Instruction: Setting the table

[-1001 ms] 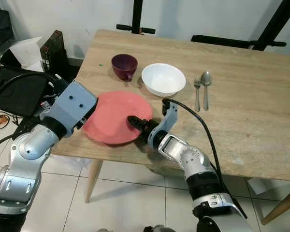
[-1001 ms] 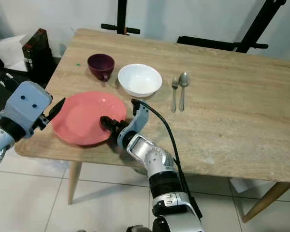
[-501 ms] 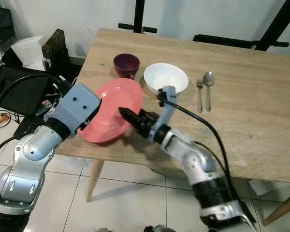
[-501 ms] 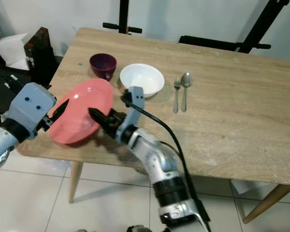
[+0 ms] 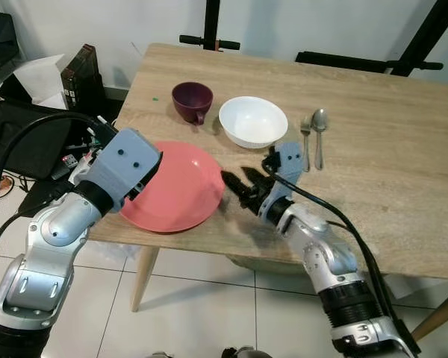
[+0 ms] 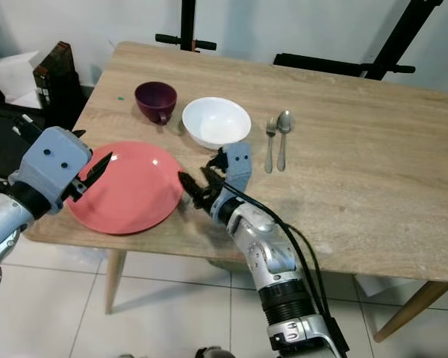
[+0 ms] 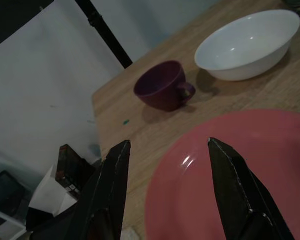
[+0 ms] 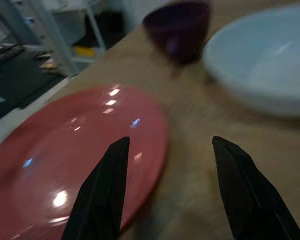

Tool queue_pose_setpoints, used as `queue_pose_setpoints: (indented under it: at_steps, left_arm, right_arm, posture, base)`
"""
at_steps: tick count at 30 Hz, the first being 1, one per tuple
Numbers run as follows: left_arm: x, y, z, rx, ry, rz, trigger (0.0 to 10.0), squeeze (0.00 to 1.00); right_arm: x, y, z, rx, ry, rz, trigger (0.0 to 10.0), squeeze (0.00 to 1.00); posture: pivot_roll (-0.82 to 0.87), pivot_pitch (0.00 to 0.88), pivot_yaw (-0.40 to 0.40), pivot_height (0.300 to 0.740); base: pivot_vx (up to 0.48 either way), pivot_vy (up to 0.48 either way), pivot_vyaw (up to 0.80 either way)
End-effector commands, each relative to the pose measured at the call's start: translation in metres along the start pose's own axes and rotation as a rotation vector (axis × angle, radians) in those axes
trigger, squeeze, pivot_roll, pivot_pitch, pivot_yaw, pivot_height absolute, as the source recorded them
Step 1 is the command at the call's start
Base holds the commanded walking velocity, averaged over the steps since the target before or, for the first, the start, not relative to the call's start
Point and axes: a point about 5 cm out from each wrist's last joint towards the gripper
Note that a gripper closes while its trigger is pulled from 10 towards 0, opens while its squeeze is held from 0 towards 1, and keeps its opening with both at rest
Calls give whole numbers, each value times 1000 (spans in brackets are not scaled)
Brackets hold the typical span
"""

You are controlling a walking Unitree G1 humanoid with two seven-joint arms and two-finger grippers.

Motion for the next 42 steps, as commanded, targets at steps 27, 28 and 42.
queue_pose_setpoints:
  at_steps: [27, 28, 42]
  left_arm:
    - [7, -6, -28, -140, -106, -27, 10000, 0]
    - [7, -6, -28, -140, -106, -27, 10000, 0]
    - [7, -7, -25, -134, -103, -15, 10000, 0]
  right_arm:
    - [-60, -24, -68, -409, -504, 497, 10000, 0]
    - [-60, -24, -68, -409, -504, 497, 10000, 0]
    - [-56, 13, -74, -295, -494, 344, 10000, 0]
  posture:
    - [15, 59, -15, 740]
    - [15, 59, -15, 740]
    - [38, 47, -30, 740]
  base:
    - [0, 0, 0]
    - [0, 0, 0]
    - [0, 0, 0]
Point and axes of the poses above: a point about 5 cm out from each wrist's last joint towards the gripper, its own y axis pointing out of the wrist towards the gripper, its own z axis along the axis of the wrist's last joint, x = y × z, and after that the axes turned 14 degrees about y, right-handed
